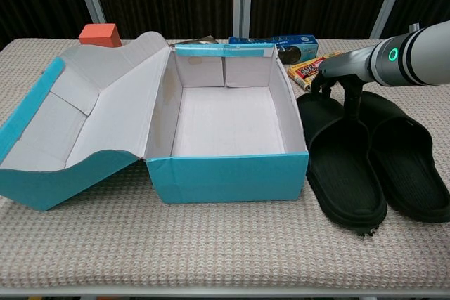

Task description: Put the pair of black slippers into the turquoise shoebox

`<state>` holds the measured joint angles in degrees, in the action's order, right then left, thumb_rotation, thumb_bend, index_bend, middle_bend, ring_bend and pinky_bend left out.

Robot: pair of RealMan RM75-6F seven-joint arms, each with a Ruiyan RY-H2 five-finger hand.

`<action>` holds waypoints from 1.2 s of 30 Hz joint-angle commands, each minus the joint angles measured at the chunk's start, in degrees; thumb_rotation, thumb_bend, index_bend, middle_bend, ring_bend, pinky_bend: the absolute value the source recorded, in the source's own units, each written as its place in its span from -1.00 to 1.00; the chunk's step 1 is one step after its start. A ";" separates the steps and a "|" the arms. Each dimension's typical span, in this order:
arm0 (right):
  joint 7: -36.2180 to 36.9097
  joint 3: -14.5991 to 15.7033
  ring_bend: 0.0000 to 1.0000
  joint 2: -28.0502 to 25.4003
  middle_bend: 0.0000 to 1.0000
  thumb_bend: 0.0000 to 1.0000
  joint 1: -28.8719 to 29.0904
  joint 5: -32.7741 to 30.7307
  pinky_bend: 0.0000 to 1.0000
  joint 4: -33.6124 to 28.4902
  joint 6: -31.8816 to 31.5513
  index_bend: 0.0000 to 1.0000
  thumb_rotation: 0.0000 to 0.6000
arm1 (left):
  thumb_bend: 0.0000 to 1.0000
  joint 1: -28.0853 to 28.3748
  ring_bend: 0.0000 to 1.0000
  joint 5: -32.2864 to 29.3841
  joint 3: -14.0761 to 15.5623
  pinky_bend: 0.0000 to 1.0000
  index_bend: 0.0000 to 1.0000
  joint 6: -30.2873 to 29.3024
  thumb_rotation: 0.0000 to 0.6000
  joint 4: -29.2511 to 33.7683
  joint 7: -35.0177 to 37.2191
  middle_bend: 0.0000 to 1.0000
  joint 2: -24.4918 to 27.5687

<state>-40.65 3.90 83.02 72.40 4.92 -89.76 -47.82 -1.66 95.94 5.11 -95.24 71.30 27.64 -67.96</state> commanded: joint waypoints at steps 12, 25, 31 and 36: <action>4.96 -2.10 -0.76 -7.24 -0.23 -0.78 -5.40 9.97 -0.64 -6.00 -2.56 -0.11 1.00 | -1.00 0.13 -0.93 0.39 0.23 -0.79 -0.75 0.49 1.00 0.04 -0.82 -0.62 -0.42; 14.97 -5.81 -0.70 -24.90 -0.17 -0.78 -11.67 21.11 -0.61 -17.35 -1.63 -0.04 1.00 | -1.00 0.82 -0.93 1.03 0.40 -0.79 -0.75 1.32 1.00 1.52 -2.52 -0.62 -0.41; 25.40 -11.32 -0.66 -28.55 -0.15 -0.78 -15.76 27.20 -0.53 -19.85 -0.82 -0.02 1.00 | -1.00 0.95 -0.93 1.07 0.40 -0.79 -0.75 1.41 1.00 2.20 -3.17 -0.62 -0.15; 31.40 -14.58 -0.66 -27.86 -0.15 -0.78 -18.09 31.35 -0.48 -19.49 -0.95 -0.02 1.00 | -1.00 0.75 -0.93 0.82 0.41 -0.79 -0.75 1.26 1.00 2.32 -3.18 -0.62 0.09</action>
<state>-11.59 -8.82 55.14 55.79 34.31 -109.05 -48.80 -0.91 96.76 5.52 -93.97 73.61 24.46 -67.87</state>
